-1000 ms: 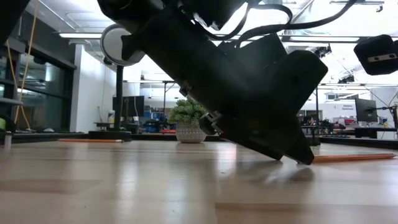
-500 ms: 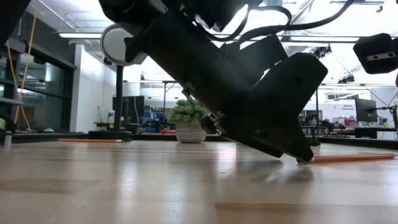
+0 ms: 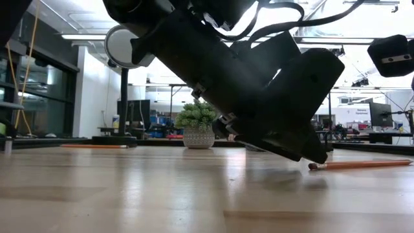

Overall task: Pick and place office supplies into organizer
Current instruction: Put the bottom orange pencil into the black desk organizer

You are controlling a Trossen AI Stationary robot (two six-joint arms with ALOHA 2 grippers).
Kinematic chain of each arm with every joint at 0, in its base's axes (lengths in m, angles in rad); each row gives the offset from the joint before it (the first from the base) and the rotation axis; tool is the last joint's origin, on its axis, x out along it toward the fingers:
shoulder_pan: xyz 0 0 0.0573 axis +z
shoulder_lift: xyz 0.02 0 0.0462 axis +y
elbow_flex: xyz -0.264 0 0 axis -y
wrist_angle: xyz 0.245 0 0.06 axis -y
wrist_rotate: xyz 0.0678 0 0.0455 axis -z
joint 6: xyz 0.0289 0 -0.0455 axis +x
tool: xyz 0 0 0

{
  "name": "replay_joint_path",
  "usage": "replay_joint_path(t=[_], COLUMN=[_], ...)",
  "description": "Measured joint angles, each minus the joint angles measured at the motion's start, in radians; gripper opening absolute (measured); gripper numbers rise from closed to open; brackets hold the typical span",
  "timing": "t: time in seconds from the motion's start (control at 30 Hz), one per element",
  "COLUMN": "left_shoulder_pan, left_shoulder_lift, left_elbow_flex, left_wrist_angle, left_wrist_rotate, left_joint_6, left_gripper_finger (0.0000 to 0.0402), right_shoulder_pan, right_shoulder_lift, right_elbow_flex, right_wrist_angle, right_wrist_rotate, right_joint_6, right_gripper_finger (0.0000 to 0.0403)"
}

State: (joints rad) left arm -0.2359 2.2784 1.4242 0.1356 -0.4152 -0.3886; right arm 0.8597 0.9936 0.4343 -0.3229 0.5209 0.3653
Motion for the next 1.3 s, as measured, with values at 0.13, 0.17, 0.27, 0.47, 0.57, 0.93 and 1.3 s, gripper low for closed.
replay_joint_path(t=[0.13, 0.17, 0.27, 0.47, 0.57, 0.93, 1.3], left_shoulder_pan=[-0.007, -0.008, -0.008, -0.006, -0.006, -0.006, -0.006], left_shoulder_lift=[0.032, 0.042, 0.094, 0.126, 0.129, 0.129, 0.129], left_elbow_flex=[0.014, 0.024, 0.099, 0.207, 0.218, 0.221, 0.220], left_wrist_angle=[0.038, 0.037, 0.034, -0.109, -0.124, -0.145, -0.146], left_wrist_rotate=[0.006, 0.002, 0.050, 0.076, 0.058, 0.067, 0.067], left_joint_6=[0.005, 0.016, 0.037, 0.069, 0.088, 0.129, 0.182], left_gripper_finger=[0.0170, 0.0170, 0.0170, 0.0170, 0.0170, 0.0170, 0.0170], right_shoulder_pan=[0.000, 0.000, 0.000, 0.000, 0.000, 0.001, -0.083], right_shoulder_lift=[0.000, 0.000, 0.000, 0.000, 0.000, 0.012, 0.211], right_elbow_flex=[0.000, 0.000, 0.000, 0.000, 0.000, 0.000, 0.000], right_wrist_angle=[0.000, 0.000, 0.003, 0.011, 0.011, -0.001, 0.023], right_wrist_rotate=[0.000, 0.000, -0.001, -0.017, -0.017, -0.260, -0.373], right_joint_6=[0.000, 0.000, 0.000, 0.004, 0.003, 0.069, -0.142], right_gripper_finger=[0.0000, 0.0000, 0.0000, 0.0000, 0.0000, 0.0000, 0.0027])
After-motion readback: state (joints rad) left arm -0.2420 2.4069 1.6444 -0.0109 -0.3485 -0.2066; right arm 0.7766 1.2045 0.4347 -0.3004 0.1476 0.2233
